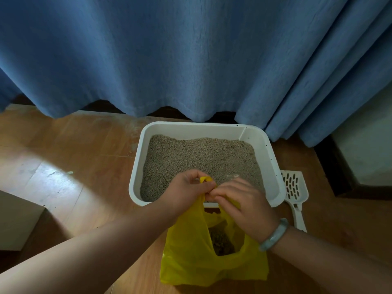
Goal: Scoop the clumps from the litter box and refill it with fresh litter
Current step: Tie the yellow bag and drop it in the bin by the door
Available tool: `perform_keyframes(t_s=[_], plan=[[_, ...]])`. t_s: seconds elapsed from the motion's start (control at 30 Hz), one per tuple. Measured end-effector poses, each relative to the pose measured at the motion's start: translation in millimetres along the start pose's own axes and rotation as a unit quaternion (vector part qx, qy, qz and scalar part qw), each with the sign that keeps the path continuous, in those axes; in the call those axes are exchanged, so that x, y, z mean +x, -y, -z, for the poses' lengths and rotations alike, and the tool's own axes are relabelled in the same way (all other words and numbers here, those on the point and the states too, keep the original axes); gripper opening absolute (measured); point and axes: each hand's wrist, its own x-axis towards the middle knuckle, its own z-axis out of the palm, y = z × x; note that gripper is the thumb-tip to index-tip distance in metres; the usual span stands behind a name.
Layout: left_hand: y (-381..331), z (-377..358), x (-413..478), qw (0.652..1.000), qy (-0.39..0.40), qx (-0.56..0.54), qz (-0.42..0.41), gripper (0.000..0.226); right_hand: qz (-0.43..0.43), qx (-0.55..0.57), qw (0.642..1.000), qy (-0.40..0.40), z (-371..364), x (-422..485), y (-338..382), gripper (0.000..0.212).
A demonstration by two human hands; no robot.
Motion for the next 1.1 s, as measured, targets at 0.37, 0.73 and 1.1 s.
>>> perform_keyframes(t_s=[0.37,0.73,1.1], plan=[[7,12,-1,0.956,0.032,0.245,-0.155,0.013,-0.208,0.168,0.960,0.083,1,15,-7,0.042],[19,14,0,0.875,-0.026,0.386,-0.292,0.027,-0.329,0.375,0.865,0.061,0,17,-7,0.022],[15,13,0,0.799,-0.034,0.467,-0.378,0.017,-0.442,0.532,0.722,0.010,4,21,-8,0.006]])
